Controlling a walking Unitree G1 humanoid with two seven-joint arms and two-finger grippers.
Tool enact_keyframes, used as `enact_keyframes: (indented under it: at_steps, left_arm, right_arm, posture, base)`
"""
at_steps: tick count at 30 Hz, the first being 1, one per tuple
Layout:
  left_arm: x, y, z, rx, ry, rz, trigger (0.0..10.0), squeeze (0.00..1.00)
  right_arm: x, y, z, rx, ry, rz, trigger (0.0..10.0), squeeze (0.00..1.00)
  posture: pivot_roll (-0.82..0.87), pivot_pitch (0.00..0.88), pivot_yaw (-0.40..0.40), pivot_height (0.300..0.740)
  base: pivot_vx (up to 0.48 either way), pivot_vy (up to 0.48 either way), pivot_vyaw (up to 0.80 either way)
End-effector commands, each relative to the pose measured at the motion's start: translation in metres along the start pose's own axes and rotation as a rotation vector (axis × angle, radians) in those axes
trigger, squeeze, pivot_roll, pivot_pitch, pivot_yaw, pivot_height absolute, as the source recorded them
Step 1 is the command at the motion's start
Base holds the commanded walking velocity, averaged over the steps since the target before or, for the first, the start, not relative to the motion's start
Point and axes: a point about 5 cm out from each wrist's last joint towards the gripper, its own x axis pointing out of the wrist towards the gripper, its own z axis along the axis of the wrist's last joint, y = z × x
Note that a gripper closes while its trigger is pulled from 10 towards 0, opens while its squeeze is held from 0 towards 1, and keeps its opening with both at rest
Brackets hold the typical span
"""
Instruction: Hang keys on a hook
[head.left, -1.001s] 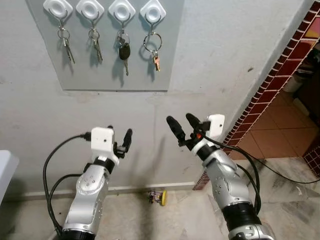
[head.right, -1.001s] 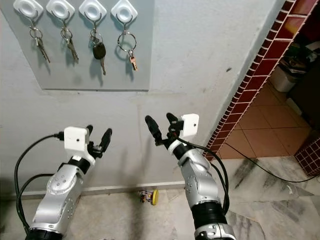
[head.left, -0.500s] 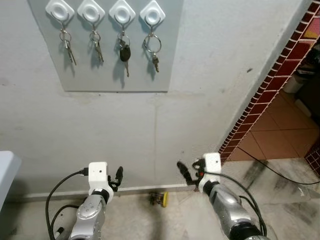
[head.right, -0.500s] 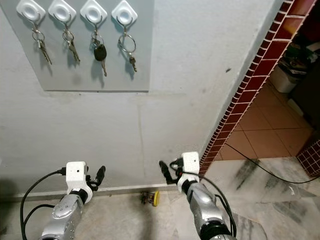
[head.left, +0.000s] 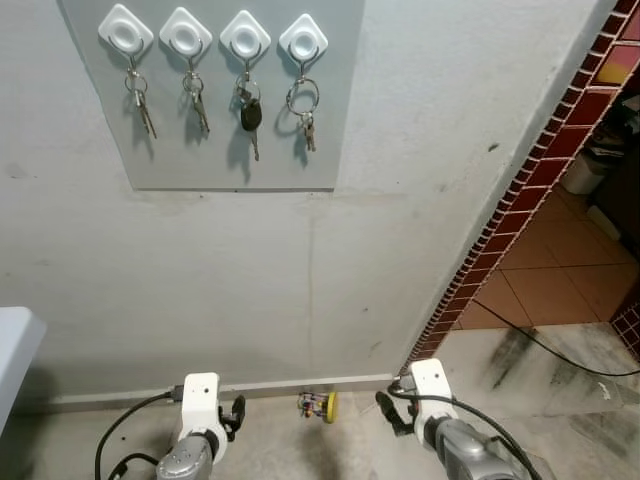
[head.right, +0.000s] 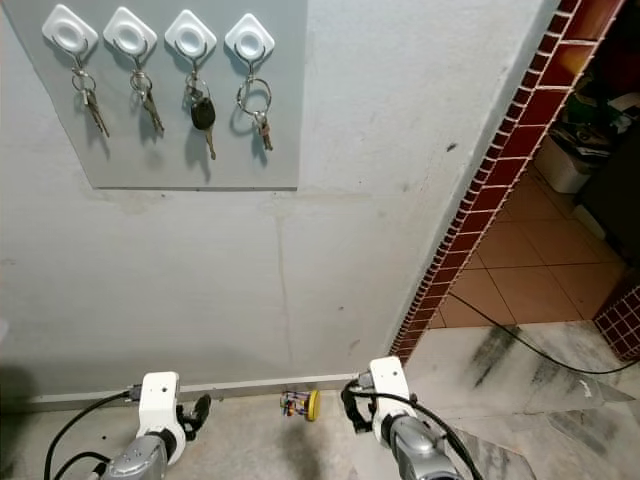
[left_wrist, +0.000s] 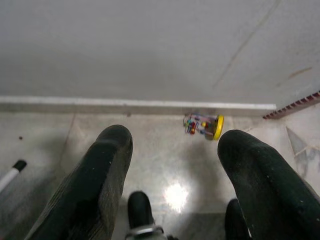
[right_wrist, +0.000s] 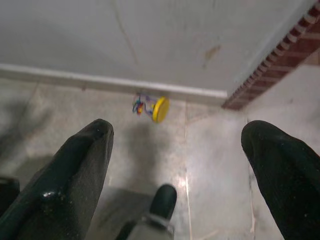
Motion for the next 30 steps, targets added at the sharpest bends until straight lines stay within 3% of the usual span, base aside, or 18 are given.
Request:
enact_keyframes:
  at_steps: [1,8,11,12,13,18,30]
  left_arm:
    - [-0.003,0.0,-0.009,-0.015,0.036,0.003,10.0,0.0]
    - [-0.004,-0.001,-0.014,-0.026,0.052,0.0,10.0,0.0]
    - [-0.01,0.002,-0.03,-0.03,0.102,0.009,10.0,0.0]
    - [-0.016,0.005,-0.041,-0.029,0.142,0.018,10.0,0.0]
    - [-0.017,0.005,-0.044,-0.03,0.149,0.02,10.0,0.0]
    - [-0.019,0.006,-0.048,-0.033,0.163,0.019,10.0,0.0]
    - [-0.023,0.01,-0.054,-0.029,0.174,0.02,10.0,0.0]
  right_arm:
    - [-0.003,-0.003,-0.01,0.02,0.041,-0.02,10.0,1.0]
    - [-0.005,-0.003,-0.018,0.048,0.071,-0.025,10.0,1.0]
    - [-0.014,-0.005,-0.042,0.079,0.143,-0.039,10.0,1.0]
    - [-0.022,-0.006,-0.063,0.125,0.204,-0.045,10.0,0.41]
    - [-0.025,-0.006,-0.067,0.131,0.218,-0.046,10.0,0.0]
    - [-0.03,-0.005,-0.08,0.16,0.252,-0.045,10.0,0.0]
    - [-0.031,0.001,-0.084,0.176,0.266,-0.032,10.0,0.0]
  posture:
    - [-0.12,0.0,-0.024,0.74]
    - [-0.12,0.0,-0.024,0.74]
    - [-0.13,0.0,-0.023,0.74]
    - [-0.13,0.0,-0.022,0.74]
    - [-0.13,0.0,-0.022,0.74]
    - [-0.13,0.005,-0.023,0.74]
    - [-0.12,0.025,-0.018,0.74]
  base:
    - [0.0,0.0,0.0]
    - [0.0,0.0,0.0]
    - [0.0,0.0,0.0]
    - [0.0,0.0,0.0]
    - [0.0,0.0,0.0]
    - [0.0,0.0,0.0]
    - [0.0,0.0,0.0]
